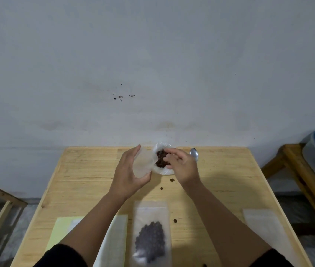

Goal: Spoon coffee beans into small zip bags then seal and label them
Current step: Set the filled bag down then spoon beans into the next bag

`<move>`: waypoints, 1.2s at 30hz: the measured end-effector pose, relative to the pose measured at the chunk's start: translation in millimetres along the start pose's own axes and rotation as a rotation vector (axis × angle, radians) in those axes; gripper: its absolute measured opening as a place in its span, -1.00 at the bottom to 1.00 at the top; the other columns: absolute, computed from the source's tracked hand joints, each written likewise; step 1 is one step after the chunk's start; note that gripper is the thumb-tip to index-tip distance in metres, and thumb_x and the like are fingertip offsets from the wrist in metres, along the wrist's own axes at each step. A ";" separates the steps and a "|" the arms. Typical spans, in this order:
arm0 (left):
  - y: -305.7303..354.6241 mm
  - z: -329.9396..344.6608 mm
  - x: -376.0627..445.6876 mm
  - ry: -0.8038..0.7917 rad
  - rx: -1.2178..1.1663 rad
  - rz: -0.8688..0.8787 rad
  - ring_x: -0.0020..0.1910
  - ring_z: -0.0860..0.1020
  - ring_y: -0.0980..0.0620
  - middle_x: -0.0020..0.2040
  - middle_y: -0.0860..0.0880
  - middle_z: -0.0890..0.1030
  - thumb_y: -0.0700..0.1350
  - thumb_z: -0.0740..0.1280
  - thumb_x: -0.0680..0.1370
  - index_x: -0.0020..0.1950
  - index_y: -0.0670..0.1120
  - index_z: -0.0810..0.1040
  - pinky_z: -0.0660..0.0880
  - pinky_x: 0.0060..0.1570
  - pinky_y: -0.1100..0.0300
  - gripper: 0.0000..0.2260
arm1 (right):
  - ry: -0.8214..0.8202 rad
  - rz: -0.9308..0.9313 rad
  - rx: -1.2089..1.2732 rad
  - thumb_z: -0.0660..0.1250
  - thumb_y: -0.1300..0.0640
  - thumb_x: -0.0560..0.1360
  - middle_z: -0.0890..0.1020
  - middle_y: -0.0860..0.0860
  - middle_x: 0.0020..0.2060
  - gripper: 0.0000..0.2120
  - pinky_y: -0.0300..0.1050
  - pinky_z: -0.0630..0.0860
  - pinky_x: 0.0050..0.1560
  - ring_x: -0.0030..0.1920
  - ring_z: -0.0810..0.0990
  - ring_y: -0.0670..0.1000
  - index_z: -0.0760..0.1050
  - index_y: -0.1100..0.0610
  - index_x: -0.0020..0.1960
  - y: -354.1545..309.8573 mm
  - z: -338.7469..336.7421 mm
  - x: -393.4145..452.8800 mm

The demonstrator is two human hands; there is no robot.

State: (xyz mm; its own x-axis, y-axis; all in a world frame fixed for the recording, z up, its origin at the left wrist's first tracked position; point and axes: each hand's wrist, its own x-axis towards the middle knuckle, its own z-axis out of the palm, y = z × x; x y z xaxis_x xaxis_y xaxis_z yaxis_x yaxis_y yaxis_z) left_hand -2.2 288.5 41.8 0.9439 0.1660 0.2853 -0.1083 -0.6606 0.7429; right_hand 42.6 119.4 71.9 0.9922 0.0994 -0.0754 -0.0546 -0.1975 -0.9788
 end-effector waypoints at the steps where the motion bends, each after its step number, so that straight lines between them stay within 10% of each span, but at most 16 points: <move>1: -2.2 0.8 -0.7 0.021 -0.009 -0.032 0.24 0.31 0.26 0.28 0.08 0.37 -0.14 0.55 0.31 0.44 -0.11 0.30 0.13 0.20 0.62 -0.24 | 0.090 0.003 -0.055 0.29 0.20 0.51 0.62 -0.08 -0.20 -0.81 -0.25 0.54 -0.12 -0.17 0.61 -0.06 0.60 0.01 0.06 9.8 -9.3 3.7; 12: -5.8 23.8 3.5 0.018 -0.070 -0.198 0.35 0.35 0.07 0.36 0.00 0.36 -0.12 0.55 0.33 0.48 -0.08 0.24 0.36 0.33 0.07 -0.20 | 0.285 0.264 -0.584 0.32 0.31 0.40 0.61 0.13 -0.09 -0.65 -0.15 0.38 -0.06 -0.03 0.55 0.14 0.51 0.22 0.19 108.5 -62.3 26.1; 21: -9.8 32.4 6.0 -0.006 -0.074 -0.250 0.34 0.33 0.12 0.38 0.01 0.36 -0.07 0.55 0.33 0.48 -0.07 0.22 0.30 0.34 0.18 -0.19 | 0.311 0.322 -0.635 0.27 0.26 0.47 0.57 0.21 0.02 -0.74 -0.05 0.41 0.05 0.04 0.52 0.19 0.53 0.24 0.14 111.9 -53.1 32.1; 36: -20.1 39.1 4.7 0.023 -0.092 -0.289 0.36 0.32 0.07 0.39 -0.01 0.36 -0.09 0.54 0.34 0.48 -0.08 0.23 0.31 0.34 0.16 -0.21 | 0.323 0.019 -0.113 0.36 0.19 0.42 0.66 0.03 -0.30 -0.92 -0.05 0.59 -0.12 -0.25 0.65 0.04 0.59 0.03 -0.17 54.1 -42.8 16.7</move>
State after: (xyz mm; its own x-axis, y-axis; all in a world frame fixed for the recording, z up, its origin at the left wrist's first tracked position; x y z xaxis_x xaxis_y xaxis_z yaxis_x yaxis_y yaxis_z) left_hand 16.6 274.0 4.6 0.9327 0.3545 0.0669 0.1348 -0.5145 0.8468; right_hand 61.0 68.6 25.9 0.9764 -0.2158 -0.0115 -0.0787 -0.3052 -0.9490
